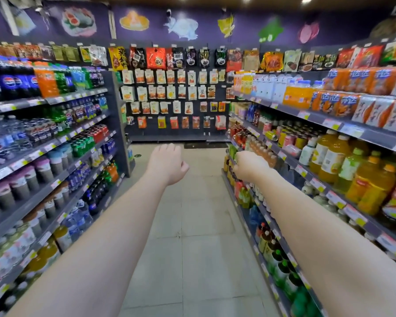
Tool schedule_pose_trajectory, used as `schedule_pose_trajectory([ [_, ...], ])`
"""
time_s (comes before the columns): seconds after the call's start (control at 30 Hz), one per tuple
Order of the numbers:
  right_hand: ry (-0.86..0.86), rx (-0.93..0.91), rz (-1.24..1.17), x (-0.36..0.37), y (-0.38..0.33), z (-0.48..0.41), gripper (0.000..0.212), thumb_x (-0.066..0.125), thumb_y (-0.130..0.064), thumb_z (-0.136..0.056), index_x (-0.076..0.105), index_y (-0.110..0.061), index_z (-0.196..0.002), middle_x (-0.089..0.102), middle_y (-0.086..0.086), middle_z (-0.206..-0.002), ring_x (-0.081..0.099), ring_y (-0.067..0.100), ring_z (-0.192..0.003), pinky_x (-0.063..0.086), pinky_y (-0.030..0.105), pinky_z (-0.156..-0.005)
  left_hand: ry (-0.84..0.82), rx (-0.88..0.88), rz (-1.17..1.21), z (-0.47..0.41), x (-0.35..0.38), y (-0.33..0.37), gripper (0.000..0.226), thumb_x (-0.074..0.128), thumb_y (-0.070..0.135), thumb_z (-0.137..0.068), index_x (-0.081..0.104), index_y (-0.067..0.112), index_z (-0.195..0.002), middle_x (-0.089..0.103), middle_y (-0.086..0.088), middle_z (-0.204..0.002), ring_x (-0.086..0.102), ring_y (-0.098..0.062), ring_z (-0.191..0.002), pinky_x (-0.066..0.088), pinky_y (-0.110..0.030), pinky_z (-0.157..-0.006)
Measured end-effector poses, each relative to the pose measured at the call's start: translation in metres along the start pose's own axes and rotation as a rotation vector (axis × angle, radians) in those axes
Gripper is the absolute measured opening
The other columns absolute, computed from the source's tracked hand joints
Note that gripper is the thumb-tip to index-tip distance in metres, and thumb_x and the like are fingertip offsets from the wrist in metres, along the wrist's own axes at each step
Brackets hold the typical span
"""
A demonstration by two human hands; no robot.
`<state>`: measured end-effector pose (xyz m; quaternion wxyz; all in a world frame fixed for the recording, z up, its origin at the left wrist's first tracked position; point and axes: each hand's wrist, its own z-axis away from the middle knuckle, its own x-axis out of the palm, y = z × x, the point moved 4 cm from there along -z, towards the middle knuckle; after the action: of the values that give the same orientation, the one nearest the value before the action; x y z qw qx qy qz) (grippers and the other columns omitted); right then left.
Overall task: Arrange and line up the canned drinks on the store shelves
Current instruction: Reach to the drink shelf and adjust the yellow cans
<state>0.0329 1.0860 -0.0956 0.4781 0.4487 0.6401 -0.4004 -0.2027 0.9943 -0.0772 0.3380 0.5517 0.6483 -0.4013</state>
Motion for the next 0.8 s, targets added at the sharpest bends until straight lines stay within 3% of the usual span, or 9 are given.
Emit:
schedule_pose_trajectory([
  [0.13,0.028,-0.006,0.017,0.022,0.014,-0.097,0.035,0.051,-0.021,-0.097,0.059,-0.009,-0.129,0.065,0.01,-0.121,0.066,0.029,-0.104,0.057,0.039,-0.083,0.002,-0.012,0.028,-0.083,0.05,-0.002,0.036,0.045,0.04,-0.095,0.056,0.011,-0.114,0.059,-0.007,-0.111,0.055,-0.028,-0.107,0.043,-0.038,-0.094],
  [0.3,0.049,-0.049,0.016,0.05,0.027,-0.23,0.03,0.048,-0.023,-0.095,0.062,-0.009,-0.117,0.066,0.01,-0.114,0.066,0.029,-0.099,0.05,0.034,-0.073,-0.028,-0.019,0.036,-0.194,0.11,-0.005,0.037,0.045,0.039,-0.096,0.055,0.01,-0.116,0.06,-0.009,-0.115,0.055,-0.03,-0.11,0.043,-0.039,-0.095],
  [0.47,0.012,-0.076,0.014,0.08,0.03,-0.342,0.031,0.047,-0.021,-0.098,0.06,-0.008,-0.122,0.065,0.012,-0.12,0.065,0.03,-0.104,0.058,0.04,-0.083,-0.048,-0.046,0.044,-0.289,0.166,-0.02,0.036,0.045,0.04,-0.096,0.055,0.01,-0.114,0.059,-0.01,-0.115,0.055,-0.03,-0.109,0.042,-0.039,-0.096],
  [0.63,0.013,-0.071,-0.021,0.122,0.031,-0.444,0.032,0.048,-0.026,-0.095,0.059,-0.012,-0.122,0.063,0.009,-0.12,0.064,0.026,-0.095,0.049,0.033,-0.066,-0.07,-0.059,0.051,-0.379,0.227,-0.044,0.036,0.043,0.041,-0.097,0.054,0.011,-0.115,0.059,-0.01,-0.118,0.054,-0.03,-0.111,0.04,-0.039,-0.097],
  [0.8,0.007,-0.058,-0.01,0.163,0.026,-0.543,0.039,0.051,-0.027,-0.095,0.058,-0.014,-0.131,0.064,0.008,-0.124,0.064,0.027,-0.106,0.057,0.038,-0.082,-0.073,-0.002,0.065,-0.474,0.299,-0.068,0.037,0.044,0.041,-0.096,0.055,0.011,-0.115,0.059,-0.01,-0.118,0.055,-0.03,-0.113,0.041,-0.04,-0.097],
])
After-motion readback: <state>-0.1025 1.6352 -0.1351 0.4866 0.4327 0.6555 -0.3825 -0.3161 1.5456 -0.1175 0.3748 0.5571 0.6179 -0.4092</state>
